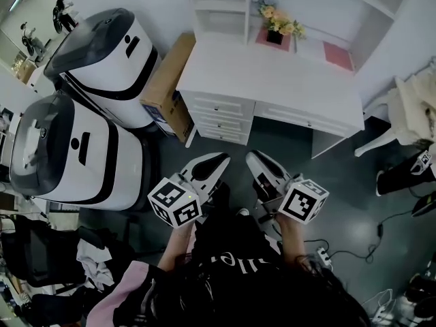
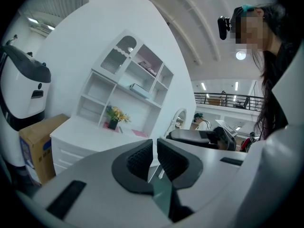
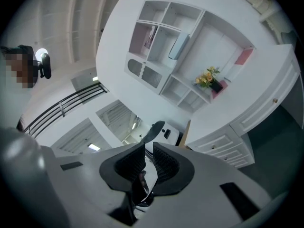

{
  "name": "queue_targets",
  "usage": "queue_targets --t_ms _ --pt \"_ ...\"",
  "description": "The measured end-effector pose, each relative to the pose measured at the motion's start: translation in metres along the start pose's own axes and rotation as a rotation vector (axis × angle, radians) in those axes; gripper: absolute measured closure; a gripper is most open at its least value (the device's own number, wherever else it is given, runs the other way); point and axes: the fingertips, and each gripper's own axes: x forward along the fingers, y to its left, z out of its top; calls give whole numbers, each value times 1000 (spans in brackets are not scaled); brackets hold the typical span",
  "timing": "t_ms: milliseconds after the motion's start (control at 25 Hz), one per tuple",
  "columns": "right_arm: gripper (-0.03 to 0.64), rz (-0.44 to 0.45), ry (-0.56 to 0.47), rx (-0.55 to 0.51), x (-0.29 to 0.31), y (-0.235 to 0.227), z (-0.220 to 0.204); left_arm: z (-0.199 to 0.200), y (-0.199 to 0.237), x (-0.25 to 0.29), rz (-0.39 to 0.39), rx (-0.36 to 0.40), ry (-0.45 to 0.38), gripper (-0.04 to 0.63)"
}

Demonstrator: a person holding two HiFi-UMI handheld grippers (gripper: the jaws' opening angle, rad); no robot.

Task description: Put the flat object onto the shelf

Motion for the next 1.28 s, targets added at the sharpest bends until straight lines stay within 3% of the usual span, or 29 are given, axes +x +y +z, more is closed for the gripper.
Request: queue_targets --t_ms 1280 --pt "537 -96 -3 -76 -25 -14 7 -8 -13 20 -51 -24 19 557"
